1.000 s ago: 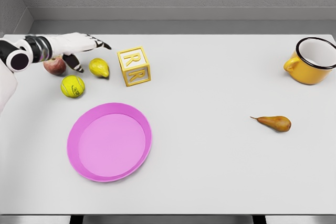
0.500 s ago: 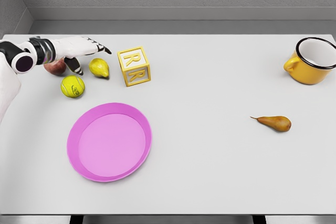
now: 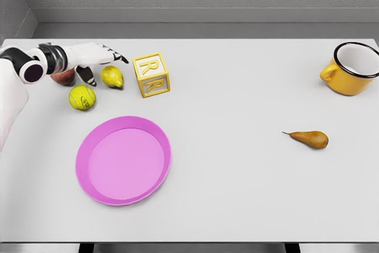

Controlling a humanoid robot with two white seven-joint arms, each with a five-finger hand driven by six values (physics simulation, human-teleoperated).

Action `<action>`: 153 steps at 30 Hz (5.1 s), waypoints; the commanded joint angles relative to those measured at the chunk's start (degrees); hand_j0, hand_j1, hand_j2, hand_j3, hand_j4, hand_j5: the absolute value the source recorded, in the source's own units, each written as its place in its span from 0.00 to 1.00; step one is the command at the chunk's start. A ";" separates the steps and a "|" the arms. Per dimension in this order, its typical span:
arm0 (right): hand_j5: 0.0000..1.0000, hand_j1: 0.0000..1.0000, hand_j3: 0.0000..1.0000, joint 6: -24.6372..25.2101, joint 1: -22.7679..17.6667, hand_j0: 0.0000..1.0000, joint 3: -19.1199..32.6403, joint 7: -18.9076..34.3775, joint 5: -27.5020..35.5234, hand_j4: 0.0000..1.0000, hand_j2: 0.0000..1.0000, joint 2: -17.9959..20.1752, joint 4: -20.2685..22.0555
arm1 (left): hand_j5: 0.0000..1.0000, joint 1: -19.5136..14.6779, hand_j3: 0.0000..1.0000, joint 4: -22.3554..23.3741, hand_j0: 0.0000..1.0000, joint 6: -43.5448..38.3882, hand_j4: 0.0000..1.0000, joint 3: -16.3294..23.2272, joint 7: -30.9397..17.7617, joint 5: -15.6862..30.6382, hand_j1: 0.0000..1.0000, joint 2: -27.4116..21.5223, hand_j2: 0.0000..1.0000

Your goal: Put the lemon on the plate with left arm

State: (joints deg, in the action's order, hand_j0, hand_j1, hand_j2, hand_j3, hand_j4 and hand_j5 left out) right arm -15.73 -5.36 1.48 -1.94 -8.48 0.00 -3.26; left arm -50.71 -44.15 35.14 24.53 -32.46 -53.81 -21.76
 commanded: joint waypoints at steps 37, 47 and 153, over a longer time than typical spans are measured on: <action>1.00 1.00 1.00 0.00 0.00 1.00 0.01 0.01 0.04 1.00 1.00 0.00 0.00 | 0.94 -0.26 0.94 2.84 0.94 -0.14 0.94 -0.27 0.03 -1.30 0.94 2.16 0.94; 1.00 1.00 1.00 0.00 0.00 1.00 0.01 0.01 0.04 1.00 1.00 0.00 0.00 | 0.94 -0.44 0.94 3.19 0.94 -0.14 0.94 0.17 0.03 -1.30 0.94 2.78 0.94; 1.00 1.00 1.00 0.00 0.00 1.00 0.01 0.01 0.04 1.00 1.00 0.00 0.00 | 0.46 28.56 0.46 -49.45 0.46 -0.14 0.46 -9.06 0.20 20.85 0.46 -20.25 0.46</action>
State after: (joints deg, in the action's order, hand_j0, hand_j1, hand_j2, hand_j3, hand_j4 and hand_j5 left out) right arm -15.73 -5.36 1.48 -1.94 -8.48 0.00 -3.26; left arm -21.71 -90.56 35.26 16.58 -32.30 -33.88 -41.53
